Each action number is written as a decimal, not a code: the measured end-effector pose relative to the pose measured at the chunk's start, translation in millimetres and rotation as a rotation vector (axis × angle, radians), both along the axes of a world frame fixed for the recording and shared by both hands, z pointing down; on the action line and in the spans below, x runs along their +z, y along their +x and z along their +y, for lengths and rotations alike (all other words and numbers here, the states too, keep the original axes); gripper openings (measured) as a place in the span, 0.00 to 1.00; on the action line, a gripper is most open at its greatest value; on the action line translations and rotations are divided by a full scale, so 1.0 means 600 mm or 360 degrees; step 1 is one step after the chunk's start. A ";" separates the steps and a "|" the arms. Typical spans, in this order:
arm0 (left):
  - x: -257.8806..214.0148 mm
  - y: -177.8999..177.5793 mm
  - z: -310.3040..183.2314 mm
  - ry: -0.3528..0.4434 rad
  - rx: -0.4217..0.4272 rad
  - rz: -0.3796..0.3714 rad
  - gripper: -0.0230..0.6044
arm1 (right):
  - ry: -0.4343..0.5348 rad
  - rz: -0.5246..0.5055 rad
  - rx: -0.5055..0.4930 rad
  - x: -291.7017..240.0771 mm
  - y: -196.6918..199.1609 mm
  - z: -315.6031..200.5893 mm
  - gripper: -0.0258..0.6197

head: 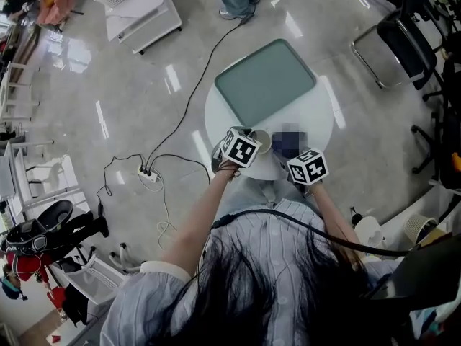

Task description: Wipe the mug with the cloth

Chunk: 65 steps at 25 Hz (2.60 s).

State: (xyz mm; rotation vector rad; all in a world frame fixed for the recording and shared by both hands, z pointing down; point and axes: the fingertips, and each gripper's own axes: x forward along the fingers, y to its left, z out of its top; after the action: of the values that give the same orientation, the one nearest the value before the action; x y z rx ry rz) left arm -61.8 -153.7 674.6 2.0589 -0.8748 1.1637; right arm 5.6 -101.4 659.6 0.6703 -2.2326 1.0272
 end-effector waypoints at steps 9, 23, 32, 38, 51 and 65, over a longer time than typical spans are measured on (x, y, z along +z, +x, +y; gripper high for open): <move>-0.016 -0.035 0.002 -0.0033 -0.0678 0.0172 0.11 | -0.0001 -0.0002 -0.0015 -0.001 0.000 0.000 0.16; -0.008 -0.031 0.031 -0.0229 -0.1545 0.0474 0.12 | -0.0010 -0.0003 0.0000 0.003 0.011 0.009 0.16; -0.015 -0.023 0.032 -0.0265 -0.1094 0.0443 0.25 | -0.0027 -0.0012 0.0062 0.005 0.019 0.007 0.16; -0.062 -0.027 0.003 0.0096 -0.0285 0.0272 0.26 | -0.0036 -0.0014 0.0079 0.007 0.021 0.010 0.16; -0.038 0.073 -0.024 0.0329 0.1584 -0.0219 0.26 | -0.0033 0.0012 0.0083 0.011 0.020 0.023 0.16; 0.016 0.102 -0.001 0.0137 0.1698 -0.0221 0.11 | -0.0035 0.0020 0.0116 0.018 0.036 0.034 0.16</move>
State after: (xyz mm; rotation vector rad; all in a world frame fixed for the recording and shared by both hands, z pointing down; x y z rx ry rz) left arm -0.3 -154.3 684.5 2.5960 0.2326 1.8081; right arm 27.4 -81.0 670.3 0.7511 -2.1976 1.0782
